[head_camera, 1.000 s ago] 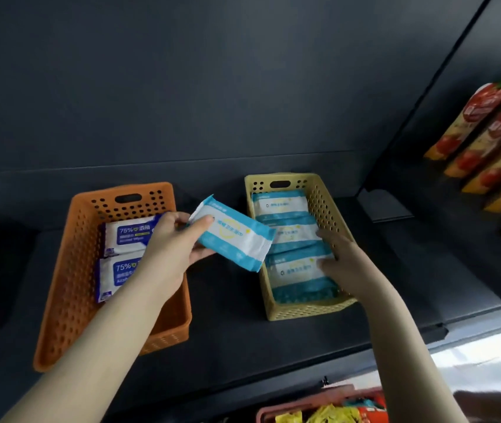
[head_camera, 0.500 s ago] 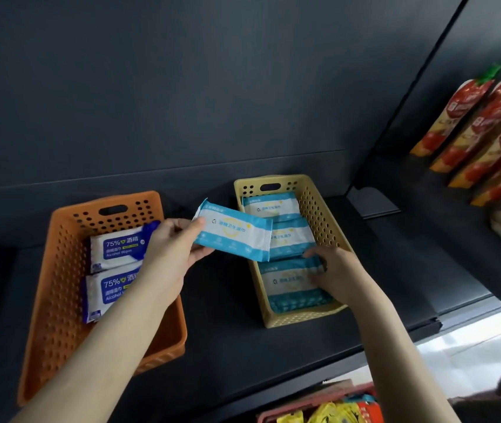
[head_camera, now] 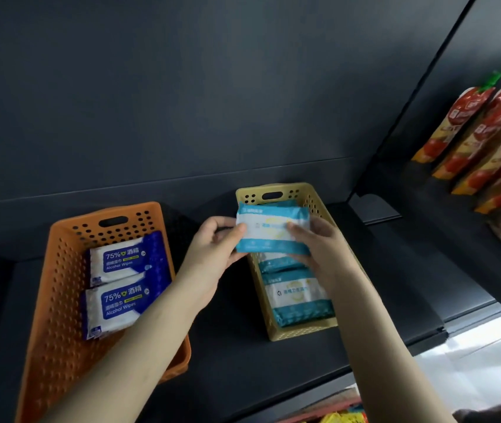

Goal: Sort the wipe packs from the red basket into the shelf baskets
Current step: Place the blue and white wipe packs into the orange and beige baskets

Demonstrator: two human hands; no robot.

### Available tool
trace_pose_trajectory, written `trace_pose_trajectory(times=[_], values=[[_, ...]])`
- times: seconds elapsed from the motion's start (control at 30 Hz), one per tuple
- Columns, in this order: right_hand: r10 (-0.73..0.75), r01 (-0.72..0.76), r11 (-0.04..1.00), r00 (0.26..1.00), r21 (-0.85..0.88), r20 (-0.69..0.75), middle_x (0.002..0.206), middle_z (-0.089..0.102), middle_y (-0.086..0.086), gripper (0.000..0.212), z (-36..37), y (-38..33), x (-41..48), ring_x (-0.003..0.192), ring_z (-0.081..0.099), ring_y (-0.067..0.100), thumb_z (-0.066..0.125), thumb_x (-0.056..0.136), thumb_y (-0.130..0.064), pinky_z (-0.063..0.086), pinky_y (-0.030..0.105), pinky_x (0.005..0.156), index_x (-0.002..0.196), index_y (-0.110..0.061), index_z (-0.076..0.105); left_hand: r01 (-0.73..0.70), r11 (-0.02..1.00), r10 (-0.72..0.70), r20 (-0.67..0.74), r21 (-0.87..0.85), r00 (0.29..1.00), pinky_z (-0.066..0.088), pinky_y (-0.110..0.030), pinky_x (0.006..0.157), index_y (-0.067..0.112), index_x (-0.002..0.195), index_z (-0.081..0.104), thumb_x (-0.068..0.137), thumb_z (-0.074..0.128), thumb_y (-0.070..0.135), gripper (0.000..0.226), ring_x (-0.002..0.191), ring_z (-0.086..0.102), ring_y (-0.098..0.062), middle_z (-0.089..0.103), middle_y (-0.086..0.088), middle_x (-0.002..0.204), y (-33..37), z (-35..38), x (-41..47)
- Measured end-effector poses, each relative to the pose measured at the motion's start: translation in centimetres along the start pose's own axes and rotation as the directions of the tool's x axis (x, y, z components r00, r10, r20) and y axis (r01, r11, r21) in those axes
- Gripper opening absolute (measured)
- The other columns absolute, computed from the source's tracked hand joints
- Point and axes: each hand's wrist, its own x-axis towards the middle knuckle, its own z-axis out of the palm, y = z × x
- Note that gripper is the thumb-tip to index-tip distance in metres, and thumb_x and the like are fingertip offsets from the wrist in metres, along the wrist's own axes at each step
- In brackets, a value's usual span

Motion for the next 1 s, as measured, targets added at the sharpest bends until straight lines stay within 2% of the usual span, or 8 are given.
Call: trace_pose_trajectory(times=[0.17,0.33,0.47,0.53,0.63,0.7,0.83,1.0], values=[[-0.351,0.197,0.875,0.886,-0.442,-0.301,0.092,0.071,0.0,0.015,-0.9,-1.6,4.6,0.085,0.069,0.021,0.066,0.086,-0.024,0.058,0.045,0.078,0.1,-0.018,0.063,-0.077,0.927,0.089,-0.016,0.366,0.996,0.036,-0.022,0.095,0.031,0.129,0.051,0.093,0.061,0.028,0.038,0.119,0.046,-0.001,0.05,0.017,0.129,-1.6,-0.2,1.5],[-0.266,0.093,0.834,0.932,-0.544,-0.248,0.094,0.069,0.004,0.026,0.7,-1.2,8.5,0.084,0.067,0.023,0.063,0.084,-0.029,0.057,0.045,0.078,0.107,-0.016,0.063,-0.075,0.904,0.051,0.069,0.42,0.996,0.03,-0.02,0.102,0.028,0.144,0.039,0.092,0.063,0.021,0.058,0.122,0.038,0.005,0.044,0.013,0.144,-2.3,-0.4,2.3],[-0.308,0.06,0.711,0.922,-0.701,-0.233,0.094,0.065,0.003,0.025,1.1,0.5,9.7,0.068,0.058,0.008,0.056,0.095,-0.024,0.044,0.021,0.054,0.118,-0.015,0.053,-0.067,0.888,0.01,0.126,0.456,0.992,0.034,-0.005,0.088,0.03,0.146,0.036,0.092,0.062,0.019,0.061,0.115,0.041,0.009,0.042,0.014,0.147,-2.9,-0.4,2.7],[-0.397,0.099,0.613,0.896,-0.784,-0.197,0.11,0.059,0.004,0.036,0.9,0.8,9.4,0.08,0.056,0.007,0.059,0.094,-0.023,0.042,0.014,0.065,0.126,-0.014,0.049,-0.065,0.888,0.002,0.137,0.456,0.991,0.035,-0.004,0.081,0.031,0.146,0.035,0.092,0.062,0.02,0.062,0.117,0.042,0.007,0.041,0.014,0.148,-3.2,-0.7,3.0],[-0.513,0.175,0.384,0.857,-0.907,-0.052,0.133,0.047,0.009,0.045,0.7,1.5,9.3,0.12,0.046,0.029,0.065,0.088,-0.028,0.04,0.037,0.099,0.13,-0.016,0.053,-0.063,0.889,0.001,0.137,0.454,0.991,0.033,-0.015,0.099,0.034,0.146,0.036,0.091,0.064,0.023,0.062,0.13,0.038,0.002,0.041,0.013,0.149,-3.4,-0.9,3.3],[-0.488,0.193,0.26,0.872,-0.946,0.044,0.136,0.047,0.003,0.039,0.7,2.1,9.3,0.127,0.04,0.03,0.064,0.089,-0.031,0.034,0.043,0.104,0.127,-0.023,0.06,-0.057,0.884,-0.005,0.132,0.464,0.991,0.03,-0.022,0.105,0.034,0.145,0.036,0.091,0.064,0.024,0.063,0.134,0.036,0.0,0.041,0.013,0.148,-3.4,-1.0,3.3],[-0.384,0.283,0.43,0.917,-0.857,0.111,0.137,0.048,-0.001,0.036,1.0,2.6,9.7,0.127,0.041,0.026,0.064,0.09,-0.025,0.031,0.032,0.103,0.126,-0.025,0.063,-0.042,0.901,-0.015,0.129,0.431,0.992,0.032,-0.014,0.096,0.029,0.146,0.037,0.091,0.063,0.017,0.062,0.127,0.036,0.005,0.042,0.012,0.146,-3.1,-0.7,3.2],[-0.377,0.344,0.388,0.906,-0.855,0.193,0.138,0.046,-0.003,0.038,1.4,2.7,10.0,0.127,0.035,0.024,0.062,0.092,-0.02,0.026,0.026,0.102,0.13,-0.025,0.061,-0.024,0.909,-0.03,0.122,0.416,0.992,0.034,-0.017,0.099,0.025,0.147,0.036,0.091,0.063,0.014,0.063,0.13,0.035,0.003,0.039,0.007,0.151,-3.0,-0.6,3.2]])
